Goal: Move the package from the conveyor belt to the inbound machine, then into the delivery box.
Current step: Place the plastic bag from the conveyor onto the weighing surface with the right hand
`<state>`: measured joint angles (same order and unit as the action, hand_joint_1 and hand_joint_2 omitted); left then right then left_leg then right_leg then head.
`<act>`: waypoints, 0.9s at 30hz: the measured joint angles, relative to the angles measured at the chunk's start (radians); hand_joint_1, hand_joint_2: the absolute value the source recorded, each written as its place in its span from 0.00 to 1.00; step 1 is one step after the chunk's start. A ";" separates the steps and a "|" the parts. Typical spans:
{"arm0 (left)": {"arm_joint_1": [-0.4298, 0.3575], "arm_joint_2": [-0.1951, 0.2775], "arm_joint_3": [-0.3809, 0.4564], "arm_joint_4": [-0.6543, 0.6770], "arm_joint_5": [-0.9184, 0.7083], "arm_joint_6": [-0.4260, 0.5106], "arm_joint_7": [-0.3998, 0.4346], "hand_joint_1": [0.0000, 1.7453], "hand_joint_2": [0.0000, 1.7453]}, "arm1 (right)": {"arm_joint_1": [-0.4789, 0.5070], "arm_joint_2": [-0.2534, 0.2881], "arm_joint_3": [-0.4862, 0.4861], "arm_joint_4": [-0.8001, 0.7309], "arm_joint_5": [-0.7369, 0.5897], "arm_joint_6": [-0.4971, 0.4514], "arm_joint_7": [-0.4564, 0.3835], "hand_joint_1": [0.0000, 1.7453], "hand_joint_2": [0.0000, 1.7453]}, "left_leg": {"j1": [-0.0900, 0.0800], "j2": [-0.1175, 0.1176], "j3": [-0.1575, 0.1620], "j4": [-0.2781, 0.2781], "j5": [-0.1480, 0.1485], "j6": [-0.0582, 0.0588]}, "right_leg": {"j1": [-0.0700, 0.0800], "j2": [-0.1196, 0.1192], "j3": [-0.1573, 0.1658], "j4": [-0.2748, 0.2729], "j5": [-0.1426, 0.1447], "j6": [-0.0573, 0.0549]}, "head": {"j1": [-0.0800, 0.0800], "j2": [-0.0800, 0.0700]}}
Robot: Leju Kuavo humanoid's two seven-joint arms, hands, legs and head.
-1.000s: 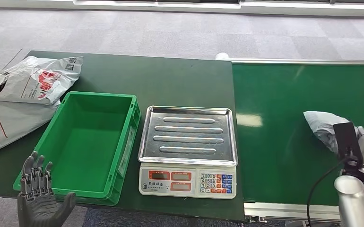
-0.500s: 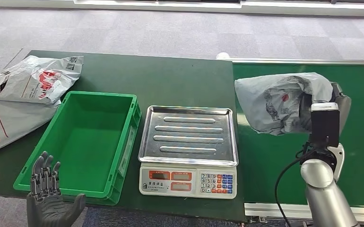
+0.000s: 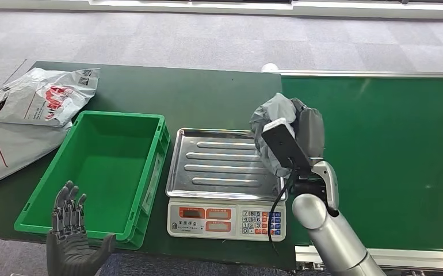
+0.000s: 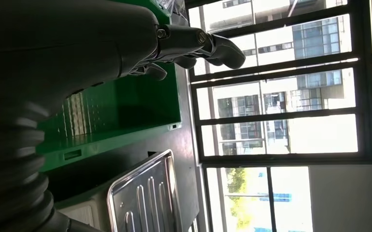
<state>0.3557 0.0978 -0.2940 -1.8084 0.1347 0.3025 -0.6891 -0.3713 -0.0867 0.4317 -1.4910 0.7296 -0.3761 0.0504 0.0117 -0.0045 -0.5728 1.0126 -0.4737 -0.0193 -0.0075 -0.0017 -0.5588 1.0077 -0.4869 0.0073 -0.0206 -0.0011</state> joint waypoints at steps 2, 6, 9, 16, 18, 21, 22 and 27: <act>-0.002 0.001 -0.002 0.002 0.000 0.000 0.010 0.00 1.00 | -0.028 0.027 0.017 0.044 -0.012 0.052 0.042 1.00 1.00 | 0.000 0.000 0.000 0.000 0.000 0.000 | 0.000 0.001 -0.001 0.000 0.001 -0.001 | 0.000 0.000; -0.006 0.001 -0.007 0.004 -0.009 -0.006 0.032 0.00 1.00 | -0.086 0.076 0.042 0.143 -0.033 0.107 0.076 0.27 1.00 | 0.000 0.000 0.000 0.000 0.001 -0.001 | 0.000 0.000 0.000 0.000 0.001 -0.001 | 0.000 0.000; -0.009 -0.003 -0.008 0.003 -0.021 -0.007 0.050 0.00 1.00 | -0.116 0.108 0.056 0.208 -0.034 0.127 0.099 0.00 0.25 | 0.000 0.000 0.000 0.000 0.001 -0.001 | 0.000 0.000 0.000 0.000 0.001 -0.002 | 0.000 0.000; -0.009 -0.024 -0.008 -0.005 -0.051 -0.028 0.079 0.00 1.00 | -0.160 0.165 0.073 0.311 -0.037 0.162 0.147 0.00 0.00 | 0.000 0.000 0.000 0.000 0.001 -0.001 | 0.000 0.000 -0.001 0.000 0.001 -0.002 | 0.000 0.000; -0.010 -0.030 -0.008 -0.007 -0.057 -0.034 0.082 0.00 1.00 | -0.172 0.179 0.073 0.336 -0.094 0.187 0.113 0.00 0.00 | 0.000 0.000 0.000 0.000 0.001 -0.001 | 0.000 0.000 -0.001 0.000 0.001 -0.002 | 0.000 0.000; -0.012 -0.035 -0.008 -0.007 -0.060 -0.040 0.082 0.00 1.00 | -0.192 0.201 0.073 0.375 -0.243 0.265 0.024 0.00 0.00 | 0.000 0.000 0.000 0.000 0.001 -0.002 | 0.000 0.000 -0.001 0.000 0.001 -0.002 | 0.000 0.000; -0.012 -0.036 -0.008 -0.007 -0.060 -0.041 0.082 0.00 1.00 | -0.197 0.208 0.073 0.386 -0.280 0.286 0.003 0.00 0.00 | 0.000 0.000 0.000 0.000 0.001 -0.002 | 0.000 0.000 -0.001 0.000 0.002 -0.002 | 0.000 0.000; -0.015 -0.037 -0.008 -0.007 -0.060 -0.042 0.080 0.00 1.00 | -0.211 0.227 0.073 0.419 -0.358 0.355 -0.033 0.00 0.00 | 0.000 0.000 0.000 0.000 0.001 -0.002 | 0.000 0.001 -0.001 0.000 0.002 -0.002 | 0.000 0.000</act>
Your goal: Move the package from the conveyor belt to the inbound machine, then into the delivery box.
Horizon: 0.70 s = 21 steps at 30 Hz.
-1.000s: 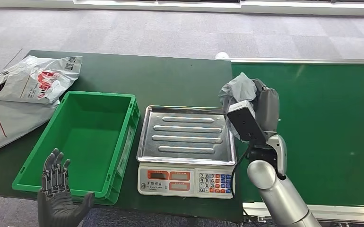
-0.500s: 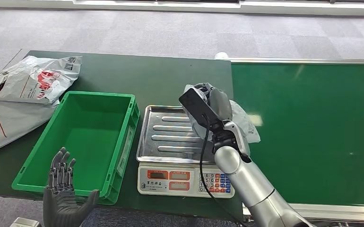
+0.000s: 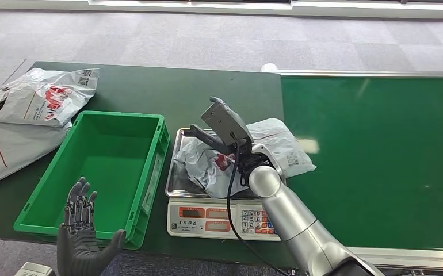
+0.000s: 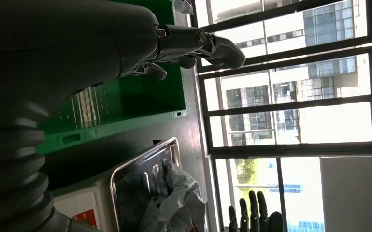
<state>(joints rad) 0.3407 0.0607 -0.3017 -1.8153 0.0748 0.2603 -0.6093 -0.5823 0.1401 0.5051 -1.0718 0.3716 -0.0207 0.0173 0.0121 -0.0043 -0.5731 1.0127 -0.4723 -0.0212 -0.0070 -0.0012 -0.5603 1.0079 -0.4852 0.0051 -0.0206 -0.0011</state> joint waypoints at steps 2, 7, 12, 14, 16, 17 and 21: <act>-0.004 -0.001 0.000 0.001 0.000 -0.002 -0.001 0.00 1.00 | -0.004 0.005 0.000 0.010 -0.052 0.067 -0.023 0.00 0.00 | 0.000 0.000 0.000 0.000 0.000 0.000 | 0.000 0.000 0.000 0.000 0.000 0.000 | 0.000 0.000; -0.015 -0.008 0.001 0.002 -0.010 -0.017 0.007 0.00 1.00 | -0.011 0.017 0.012 0.028 -0.194 0.189 -0.068 0.00 0.00 | 0.000 0.000 0.000 0.000 0.000 0.000 | 0.000 0.000 0.000 0.000 0.000 0.000 | 0.000 0.000; -0.019 -0.014 0.002 0.002 -0.015 -0.018 0.011 0.00 1.00 | -0.012 0.018 0.021 0.036 -0.236 0.217 -0.080 0.00 0.00 | 0.000 0.000 0.000 0.000 0.000 0.000 | 0.000 0.000 0.000 0.000 0.000 0.000 | 0.000 0.000; -0.021 -0.015 0.002 0.002 -0.015 -0.018 0.011 0.00 1.00 | -0.012 0.018 0.022 0.038 -0.247 0.226 -0.083 0.00 0.00 | 0.000 0.000 0.000 0.000 0.000 0.000 | 0.000 0.000 0.000 0.000 0.000 0.000 | 0.000 0.000; -0.022 -0.017 0.003 0.002 -0.019 -0.018 0.014 0.00 1.00 | -0.011 0.018 0.022 0.039 -0.300 0.262 -0.100 0.00 0.00 | 0.000 0.000 0.000 0.000 0.000 0.000 | 0.000 0.000 0.000 0.000 0.000 0.000 | 0.000 0.000; -0.023 -0.018 0.004 0.002 -0.026 -0.017 0.017 0.00 1.00 | -0.010 0.017 0.022 0.037 -0.347 0.282 -0.118 0.00 0.00 | 0.000 0.000 0.000 0.000 0.000 0.000 | 0.000 0.000 0.000 0.000 0.000 0.000 | 0.000 0.000; -0.027 -0.031 0.009 -0.013 -0.132 0.014 0.071 0.00 1.00 | 0.036 0.007 -0.003 -0.057 -0.376 0.093 -0.262 0.00 0.25 | 0.000 -0.001 0.000 0.001 0.000 0.000 | 0.000 -0.002 -0.001 0.000 0.000 0.000 | 0.000 0.000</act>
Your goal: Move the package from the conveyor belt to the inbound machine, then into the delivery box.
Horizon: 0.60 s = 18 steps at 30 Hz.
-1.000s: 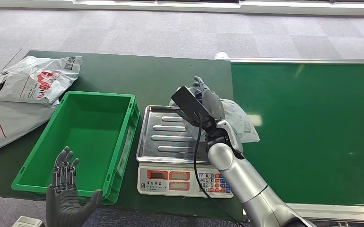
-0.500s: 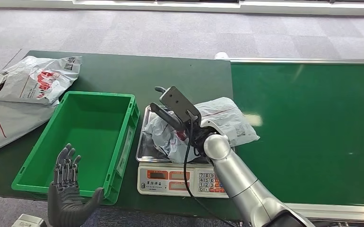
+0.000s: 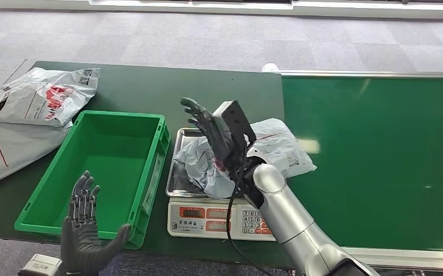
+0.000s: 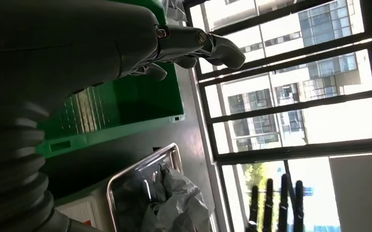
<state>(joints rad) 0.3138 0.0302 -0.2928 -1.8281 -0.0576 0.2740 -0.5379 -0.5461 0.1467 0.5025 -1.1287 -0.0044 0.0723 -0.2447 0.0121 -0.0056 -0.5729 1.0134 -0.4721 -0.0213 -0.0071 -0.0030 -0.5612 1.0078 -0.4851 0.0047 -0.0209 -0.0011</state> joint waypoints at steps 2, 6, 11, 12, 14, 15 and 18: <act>-0.004 -0.009 -0.002 -0.020 -0.108 0.022 0.048 0.00 1.00 | 0.061 -0.014 -0.032 -0.132 0.138 -0.263 -0.062 0.00 0.75 | 0.000 -0.001 -0.001 0.000 0.000 0.000 | -0.001 -0.001 0.000 0.000 0.000 0.000 | 0.000 0.000; -0.068 -0.032 -0.028 -0.042 -0.365 -0.006 0.192 0.00 1.00 | 0.260 -0.046 -0.130 -0.458 0.415 -0.652 -0.167 0.00 1.00 | 0.000 -0.002 -0.002 0.001 -0.001 0.002 | -0.002 -0.003 -0.002 -0.001 -0.001 0.001 | 0.000 0.000; -0.264 -0.072 -0.085 0.023 -0.594 -0.049 0.363 0.00 1.00 | 0.554 -0.031 -0.354 -0.760 0.418 -0.771 -0.429 0.00 1.00 | -0.002 -0.006 -0.004 0.001 -0.002 0.003 | -0.002 -0.007 -0.001 -0.002 -0.001 0.002 | 0.001 0.000; -0.306 -0.077 -0.096 0.047 -0.618 -0.052 0.385 0.00 1.00 | 0.598 -0.028 -0.397 -0.803 0.408 -0.772 -0.443 0.00 1.00 | -0.002 -0.004 -0.003 0.001 -0.002 0.003 | -0.002 -0.006 0.000 -0.002 -0.001 0.002 | 0.000 0.000; -0.381 -0.087 -0.113 0.095 -0.648 -0.062 0.419 0.00 1.00 | 0.667 -0.025 -0.458 -0.865 0.390 -0.773 -0.450 0.00 1.00 | -0.002 -0.002 -0.003 0.001 -0.002 0.002 | -0.002 -0.005 -0.001 -0.002 0.000 0.001 | 0.000 0.000; -0.413 -0.093 -0.120 0.117 -0.658 -0.066 0.430 0.00 1.00 | 0.693 -0.023 -0.481 -0.886 0.384 -0.773 -0.451 0.00 1.00 | -0.002 -0.001 -0.002 0.001 -0.001 0.002 | -0.002 -0.004 -0.001 -0.001 0.000 0.001 | 0.000 0.000; -0.481 -0.106 -0.136 0.170 -0.674 -0.074 0.450 0.00 1.00 | 0.746 -0.019 -0.529 -0.933 0.386 -0.772 -0.451 0.00 1.00 | -0.002 0.001 -0.002 0.001 -0.001 0.002 | -0.002 -0.001 -0.001 -0.001 0.001 0.001 | 0.000 0.000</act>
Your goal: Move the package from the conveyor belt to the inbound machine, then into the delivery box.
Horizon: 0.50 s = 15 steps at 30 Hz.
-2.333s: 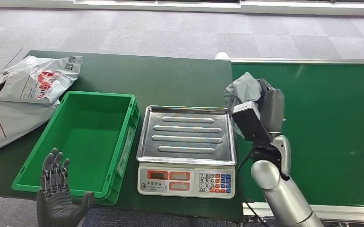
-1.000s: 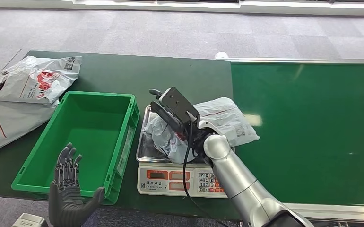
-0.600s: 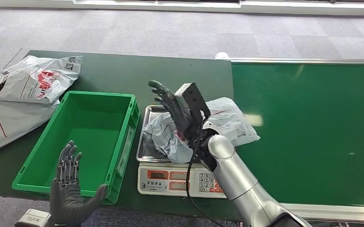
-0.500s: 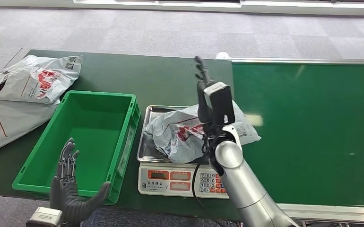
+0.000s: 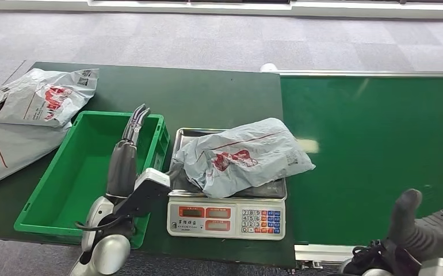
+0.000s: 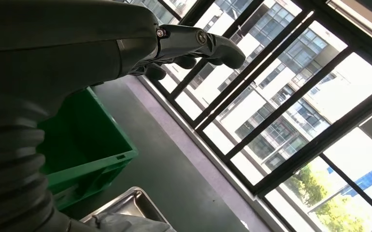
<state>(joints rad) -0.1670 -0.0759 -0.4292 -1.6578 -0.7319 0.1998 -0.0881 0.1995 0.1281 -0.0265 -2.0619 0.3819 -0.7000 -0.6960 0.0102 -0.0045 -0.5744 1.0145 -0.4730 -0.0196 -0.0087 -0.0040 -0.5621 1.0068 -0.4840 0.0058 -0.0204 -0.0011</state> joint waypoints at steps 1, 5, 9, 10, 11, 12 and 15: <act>-0.018 -0.004 -0.005 0.015 -0.008 -0.006 0.010 0.00 1.00 | 0.010 0.003 -0.010 -0.010 0.008 0.000 0.000 0.00 1.00 | 0.000 0.000 0.000 0.000 0.000 0.000 | 0.000 0.001 0.000 0.000 0.000 0.000 | 0.000 0.000; -0.118 -0.040 -0.039 0.114 -0.092 -0.051 0.110 0.00 1.00 | 0.027 0.025 -0.027 -0.028 0.041 0.000 -0.001 0.00 1.00 | 0.000 0.000 0.000 0.000 0.001 0.000 | 0.000 0.001 0.000 0.000 0.001 0.000 | 0.000 0.000; -0.231 -0.108 -0.078 0.269 -0.170 -0.105 0.212 0.00 1.00 | 0.022 0.032 -0.022 -0.031 0.072 0.002 -0.002 0.00 1.00 | 0.000 0.000 0.000 0.000 0.001 0.000 | -0.001 0.001 0.001 0.000 0.002 0.001 | 0.000 0.000; -0.253 -0.124 -0.085 0.306 -0.179 -0.119 0.236 0.00 1.00 | 0.020 0.032 -0.017 -0.031 0.073 0.002 -0.002 0.00 1.00 | 0.000 0.000 0.000 0.000 0.001 0.000 | -0.001 0.001 0.001 0.000 0.002 0.001 | 0.000 0.000; -0.276 -0.142 -0.091 0.350 -0.186 -0.132 0.264 0.00 1.00 | 0.019 0.033 -0.009 -0.031 0.072 0.002 -0.002 0.00 1.00 | 0.000 0.000 0.000 0.000 0.001 0.000 | -0.001 0.001 0.000 0.000 0.002 0.002 | 0.000 0.000; -0.297 -0.162 -0.094 0.399 -0.190 -0.144 0.293 0.00 1.00 | 0.017 0.034 0.001 -0.031 0.071 0.002 -0.002 0.00 1.00 | 0.000 0.000 0.000 0.000 0.001 0.000 | -0.002 0.001 0.000 0.000 0.003 0.002 | 0.000 0.000; -0.355 -0.218 -0.100 0.566 -0.204 -0.174 0.361 0.00 1.00 | 0.009 0.041 0.038 -0.031 0.070 0.003 -0.002 0.00 1.00 | -0.001 0.000 0.000 0.000 0.001 0.000 | -0.002 0.001 0.000 0.000 0.003 0.002 | 0.000 0.000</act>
<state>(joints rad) -0.5217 -0.2935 -0.5287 -1.0913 -0.9362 0.0258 0.2727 0.2081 0.1692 0.0113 -2.0928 0.4522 -0.6973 -0.6985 0.0096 -0.0044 -0.5743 1.0147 -0.4716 -0.0195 -0.0107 -0.0026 -0.5619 1.0071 -0.4814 0.0079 -0.0203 -0.0011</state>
